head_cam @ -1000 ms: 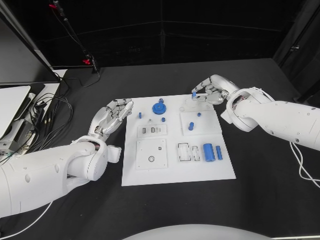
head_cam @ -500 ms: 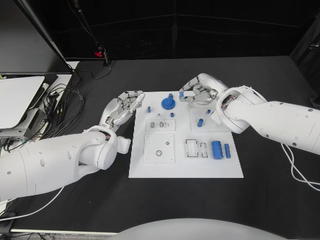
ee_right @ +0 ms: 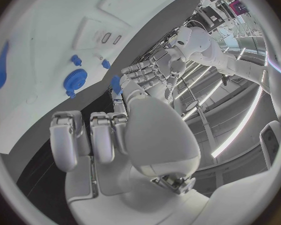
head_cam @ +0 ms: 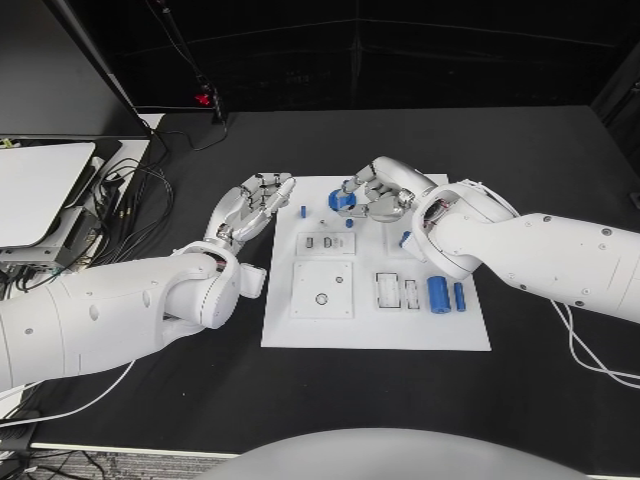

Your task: Assemble the parts on the task board

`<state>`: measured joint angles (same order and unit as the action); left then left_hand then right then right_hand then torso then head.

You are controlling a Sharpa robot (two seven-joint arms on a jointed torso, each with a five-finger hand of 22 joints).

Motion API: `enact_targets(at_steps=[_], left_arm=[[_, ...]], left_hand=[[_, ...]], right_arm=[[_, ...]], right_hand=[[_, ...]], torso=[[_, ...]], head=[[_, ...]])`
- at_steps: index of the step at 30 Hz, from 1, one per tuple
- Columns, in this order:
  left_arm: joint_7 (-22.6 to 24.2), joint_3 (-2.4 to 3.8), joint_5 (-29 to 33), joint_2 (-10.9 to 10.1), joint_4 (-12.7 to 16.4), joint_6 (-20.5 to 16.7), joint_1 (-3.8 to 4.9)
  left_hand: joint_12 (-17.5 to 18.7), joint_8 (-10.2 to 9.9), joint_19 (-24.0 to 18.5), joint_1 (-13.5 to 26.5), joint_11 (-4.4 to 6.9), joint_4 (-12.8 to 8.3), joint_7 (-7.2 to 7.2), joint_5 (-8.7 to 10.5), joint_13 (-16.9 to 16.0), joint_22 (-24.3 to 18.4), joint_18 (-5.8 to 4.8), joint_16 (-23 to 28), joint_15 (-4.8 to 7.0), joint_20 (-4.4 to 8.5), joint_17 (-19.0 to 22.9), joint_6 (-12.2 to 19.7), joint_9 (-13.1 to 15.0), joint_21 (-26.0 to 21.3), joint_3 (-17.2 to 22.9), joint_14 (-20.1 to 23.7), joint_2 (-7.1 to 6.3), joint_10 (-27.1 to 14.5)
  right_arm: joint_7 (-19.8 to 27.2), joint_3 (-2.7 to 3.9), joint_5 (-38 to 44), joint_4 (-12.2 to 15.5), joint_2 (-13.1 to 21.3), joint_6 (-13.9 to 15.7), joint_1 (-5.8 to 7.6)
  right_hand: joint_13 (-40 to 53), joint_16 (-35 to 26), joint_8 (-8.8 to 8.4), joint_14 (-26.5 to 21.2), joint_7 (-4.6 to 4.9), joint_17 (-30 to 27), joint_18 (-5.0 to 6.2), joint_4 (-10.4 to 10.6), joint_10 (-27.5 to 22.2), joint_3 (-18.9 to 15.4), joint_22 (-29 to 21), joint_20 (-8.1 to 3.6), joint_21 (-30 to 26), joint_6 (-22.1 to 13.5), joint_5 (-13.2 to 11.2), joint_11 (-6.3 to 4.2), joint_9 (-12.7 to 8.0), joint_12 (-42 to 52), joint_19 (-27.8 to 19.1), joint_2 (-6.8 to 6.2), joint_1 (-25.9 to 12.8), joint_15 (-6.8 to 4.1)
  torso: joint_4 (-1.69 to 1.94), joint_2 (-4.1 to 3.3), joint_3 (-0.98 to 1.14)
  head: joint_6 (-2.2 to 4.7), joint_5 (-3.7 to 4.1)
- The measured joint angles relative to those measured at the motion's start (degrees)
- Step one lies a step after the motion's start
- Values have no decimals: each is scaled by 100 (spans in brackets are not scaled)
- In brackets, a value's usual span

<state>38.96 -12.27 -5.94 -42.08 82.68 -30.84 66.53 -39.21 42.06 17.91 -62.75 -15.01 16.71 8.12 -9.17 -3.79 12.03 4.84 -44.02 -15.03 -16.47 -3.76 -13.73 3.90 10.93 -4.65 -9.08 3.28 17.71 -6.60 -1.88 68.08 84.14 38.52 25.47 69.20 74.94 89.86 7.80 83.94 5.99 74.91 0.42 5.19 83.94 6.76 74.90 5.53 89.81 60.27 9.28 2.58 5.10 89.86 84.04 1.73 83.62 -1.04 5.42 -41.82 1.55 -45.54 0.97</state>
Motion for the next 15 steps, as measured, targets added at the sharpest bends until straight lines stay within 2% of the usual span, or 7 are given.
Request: enact_targets(at_steps=[6,15], left_arm=[[0,0,0,18,-8,-1,0],[0,0,0,26,-15,-2,0]], left_hand=[[0,0,0,0,0,0,0,-22,0,0,0,0,0,0,0,0,0,0,0,0,0,0],[0,0,0,0,0,0,0,-23,0,0,0,0,1,0,0,0,0,0,0,1,0,0]], right_arm=[[-169,-1,108,127,-18,-6,-176],[-448,-2,283,207,-37,-32,-397]], right_hand=[[0,0,-6,0,0,0,0,-29,0,29,0,0,0,1,35,41,-9,0,0,-8,7,43],[0,0,-49,0,-1,0,0,-30,0,29,0,0,0,3,35,40,-13,0,0,-8,7,43]], torso=[[-2,-1,-1],[-3,-8,-1]], head=[[-7,16],[-12,-7]])
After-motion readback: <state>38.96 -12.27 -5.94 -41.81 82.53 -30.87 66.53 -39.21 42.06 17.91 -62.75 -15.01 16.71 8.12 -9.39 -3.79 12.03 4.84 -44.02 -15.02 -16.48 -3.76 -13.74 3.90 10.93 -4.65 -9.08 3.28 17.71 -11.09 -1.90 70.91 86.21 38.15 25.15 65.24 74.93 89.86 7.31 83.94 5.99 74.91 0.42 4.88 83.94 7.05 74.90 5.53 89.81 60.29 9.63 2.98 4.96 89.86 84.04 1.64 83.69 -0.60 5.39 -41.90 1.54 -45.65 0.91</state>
